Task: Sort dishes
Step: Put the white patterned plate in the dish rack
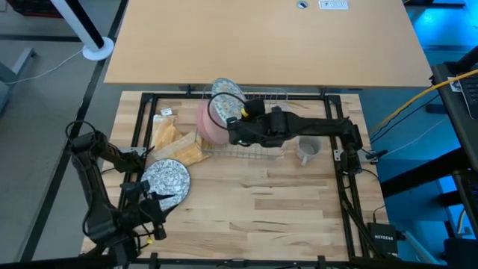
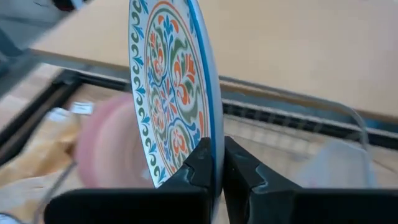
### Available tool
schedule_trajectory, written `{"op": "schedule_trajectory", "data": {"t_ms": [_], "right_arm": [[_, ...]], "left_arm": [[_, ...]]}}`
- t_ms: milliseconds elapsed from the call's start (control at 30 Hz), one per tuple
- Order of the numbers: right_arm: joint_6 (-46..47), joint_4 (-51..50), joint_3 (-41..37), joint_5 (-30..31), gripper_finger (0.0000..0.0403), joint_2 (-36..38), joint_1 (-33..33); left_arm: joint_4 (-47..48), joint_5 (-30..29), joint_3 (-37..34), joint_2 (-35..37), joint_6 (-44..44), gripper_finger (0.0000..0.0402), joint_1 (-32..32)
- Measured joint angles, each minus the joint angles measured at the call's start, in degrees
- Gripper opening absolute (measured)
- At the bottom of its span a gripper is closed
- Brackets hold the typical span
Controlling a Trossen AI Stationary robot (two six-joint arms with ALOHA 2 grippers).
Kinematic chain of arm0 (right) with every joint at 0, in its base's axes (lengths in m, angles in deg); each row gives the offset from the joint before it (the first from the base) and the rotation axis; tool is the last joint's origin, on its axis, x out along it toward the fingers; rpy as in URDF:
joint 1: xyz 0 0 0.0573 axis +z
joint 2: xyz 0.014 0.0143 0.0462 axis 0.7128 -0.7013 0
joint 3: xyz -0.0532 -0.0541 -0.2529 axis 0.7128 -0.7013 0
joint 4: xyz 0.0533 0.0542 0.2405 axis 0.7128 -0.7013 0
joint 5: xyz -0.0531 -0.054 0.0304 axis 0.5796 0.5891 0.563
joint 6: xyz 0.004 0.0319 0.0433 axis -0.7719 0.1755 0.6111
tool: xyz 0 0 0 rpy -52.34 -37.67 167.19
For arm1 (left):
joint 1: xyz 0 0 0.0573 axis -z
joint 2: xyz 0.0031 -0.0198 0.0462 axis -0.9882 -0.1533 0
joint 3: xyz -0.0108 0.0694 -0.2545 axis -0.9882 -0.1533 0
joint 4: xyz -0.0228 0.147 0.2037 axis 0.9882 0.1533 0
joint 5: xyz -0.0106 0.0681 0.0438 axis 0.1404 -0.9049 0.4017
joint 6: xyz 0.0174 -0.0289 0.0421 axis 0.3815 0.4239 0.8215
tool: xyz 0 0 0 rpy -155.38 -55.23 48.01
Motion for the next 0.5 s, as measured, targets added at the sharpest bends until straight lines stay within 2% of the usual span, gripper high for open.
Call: {"op": "schedule_trajectory", "data": {"t_ms": [267,500], "right_arm": [[6.70,-9.85,0.00,-4.84,0.0017,-1.27,-2.01],[8.10,-11.10,0.00,-12.00,0.0017,-6.08,-2.63]], "left_arm": [[-4.33,0.12,-5.61,-0.02,-0.36,0.0136,-2.07],[-5.94,0.14,-8.16,0.00,-0.91,0.0136,-3.68]]}}
